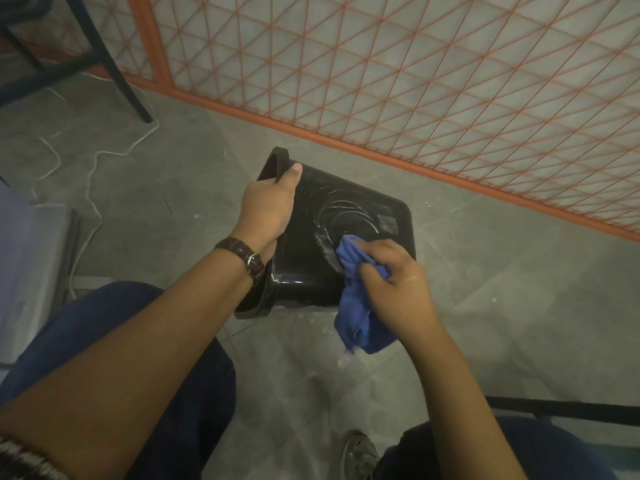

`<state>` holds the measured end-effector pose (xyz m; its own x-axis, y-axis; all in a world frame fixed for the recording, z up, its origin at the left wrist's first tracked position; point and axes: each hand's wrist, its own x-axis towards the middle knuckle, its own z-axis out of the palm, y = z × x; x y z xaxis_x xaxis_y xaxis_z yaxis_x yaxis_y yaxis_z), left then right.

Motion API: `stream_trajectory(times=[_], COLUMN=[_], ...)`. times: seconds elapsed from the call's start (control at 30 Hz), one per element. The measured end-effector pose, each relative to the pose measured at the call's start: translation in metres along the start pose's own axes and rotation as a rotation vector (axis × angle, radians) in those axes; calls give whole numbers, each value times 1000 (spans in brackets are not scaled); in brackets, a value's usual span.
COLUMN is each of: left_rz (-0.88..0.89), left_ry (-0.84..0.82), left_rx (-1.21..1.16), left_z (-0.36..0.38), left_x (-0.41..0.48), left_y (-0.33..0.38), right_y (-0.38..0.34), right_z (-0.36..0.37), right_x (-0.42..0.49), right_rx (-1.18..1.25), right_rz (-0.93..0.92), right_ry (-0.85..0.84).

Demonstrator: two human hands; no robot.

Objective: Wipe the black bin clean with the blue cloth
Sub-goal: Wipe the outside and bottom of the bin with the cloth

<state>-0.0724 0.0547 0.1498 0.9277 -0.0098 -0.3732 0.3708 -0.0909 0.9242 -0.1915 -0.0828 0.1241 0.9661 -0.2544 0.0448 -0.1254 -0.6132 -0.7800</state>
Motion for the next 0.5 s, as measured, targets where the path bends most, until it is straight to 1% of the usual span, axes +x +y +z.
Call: stream_trajectory(times=[0.07,0.1,0.17,0.23,0.27,0.4,0.5], left_rz=[1,-6,-27,-38,-39,0,-10], left_ry=[-11,-18,-21,-7,1,-7,-35], left_rx=[36,46,26,3,-2,83,88], left_z=[-2,-2,-1,-1,0,-1,-3], left_x=[0,-1,-2,-2,-1,1,1], left_y=[2,2,2,2,2,3,4], right_y=[2,4,6,4,1,-7,-3], right_z=[-10,-16,-22,-14,-7,7,-5], right_x=[2,4,5,5,4,-1,3], right_rx=[57,66,62,67,83,118,73], right_rz=[63,99,160,176,169,99,142], right_ry=[-32,-12,83,157,158,40,-8])
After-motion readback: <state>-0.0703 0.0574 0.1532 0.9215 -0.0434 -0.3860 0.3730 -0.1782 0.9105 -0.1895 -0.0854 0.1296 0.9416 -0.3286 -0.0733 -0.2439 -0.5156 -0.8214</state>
